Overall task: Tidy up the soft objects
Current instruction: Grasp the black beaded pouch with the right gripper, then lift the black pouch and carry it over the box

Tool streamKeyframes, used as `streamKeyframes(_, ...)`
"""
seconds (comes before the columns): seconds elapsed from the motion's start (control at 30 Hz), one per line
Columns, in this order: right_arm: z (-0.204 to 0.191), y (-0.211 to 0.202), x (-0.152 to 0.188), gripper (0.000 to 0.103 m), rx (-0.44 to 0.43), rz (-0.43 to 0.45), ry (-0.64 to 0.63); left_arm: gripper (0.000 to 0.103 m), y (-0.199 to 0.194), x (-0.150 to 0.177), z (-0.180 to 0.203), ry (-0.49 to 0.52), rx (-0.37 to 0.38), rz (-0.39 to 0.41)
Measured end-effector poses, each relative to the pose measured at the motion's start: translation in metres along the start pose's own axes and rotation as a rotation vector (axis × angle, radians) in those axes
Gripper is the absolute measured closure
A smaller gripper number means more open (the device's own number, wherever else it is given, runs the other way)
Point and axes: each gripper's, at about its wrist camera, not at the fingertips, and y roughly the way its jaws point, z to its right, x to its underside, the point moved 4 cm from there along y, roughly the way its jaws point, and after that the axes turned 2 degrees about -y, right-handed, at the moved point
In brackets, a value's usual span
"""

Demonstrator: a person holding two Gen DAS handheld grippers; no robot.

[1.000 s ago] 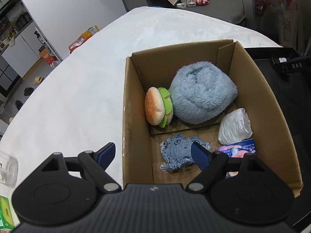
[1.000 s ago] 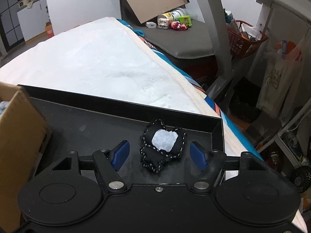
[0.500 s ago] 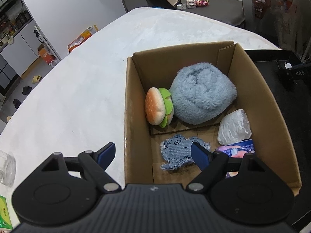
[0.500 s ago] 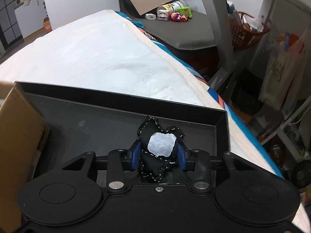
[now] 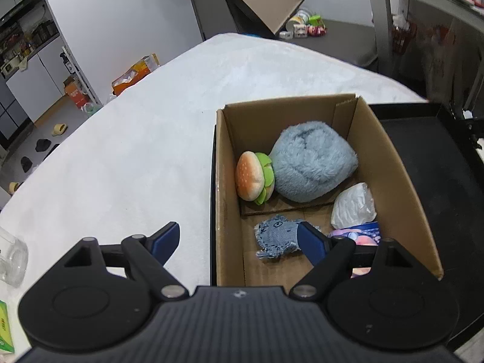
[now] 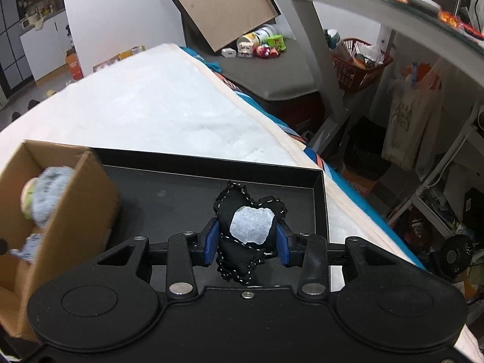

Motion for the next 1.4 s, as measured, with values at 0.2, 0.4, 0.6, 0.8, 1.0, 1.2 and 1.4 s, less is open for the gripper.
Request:
streamKeyframes(0.2,-0.018,-0.027,-0.005,0.065,-0.018,0.030,-0.009,0.020,-0.011,0.004,-0.005,-0.021,0.037,0.038)
streamKeyframes(0.4,-0.040,-0.047,-0.007,0.065,-0.049,0.045,-0.022,0.020,-0.017,0.008,-0.009,-0.024,0.079,0.059)
streamKeyframes(0.6,-0.066,-0.063,-0.009,0.064,-0.081,0.055,-0.054,0.023,-0.016,0.011,-0.018,-0.047,0.105,0.066)
streamKeyframes(0.8,-0.090,-0.072,-0.011,0.064,-0.110,0.063,-0.094,0.030,-0.016,0.017,-0.024,-0.051,0.131,0.073)
streamKeyframes(1.0,-0.118,-0.078,-0.012,0.064,-0.160,0.069,-0.120,0.046,-0.012,0.022,-0.032,-0.074,0.162,0.063)
streamKeyframes(1.2,-0.148,-0.080,-0.012,0.064,-0.212,0.065,-0.154,0.074,-0.011,0.028,-0.038,-0.083,0.197,0.054)
streamKeyframes(1.4,-0.173,-0.075,-0.005,0.064,-0.271,0.032,-0.161,0.091,-0.009,0.034,-0.041,-0.087,0.228,0.042)
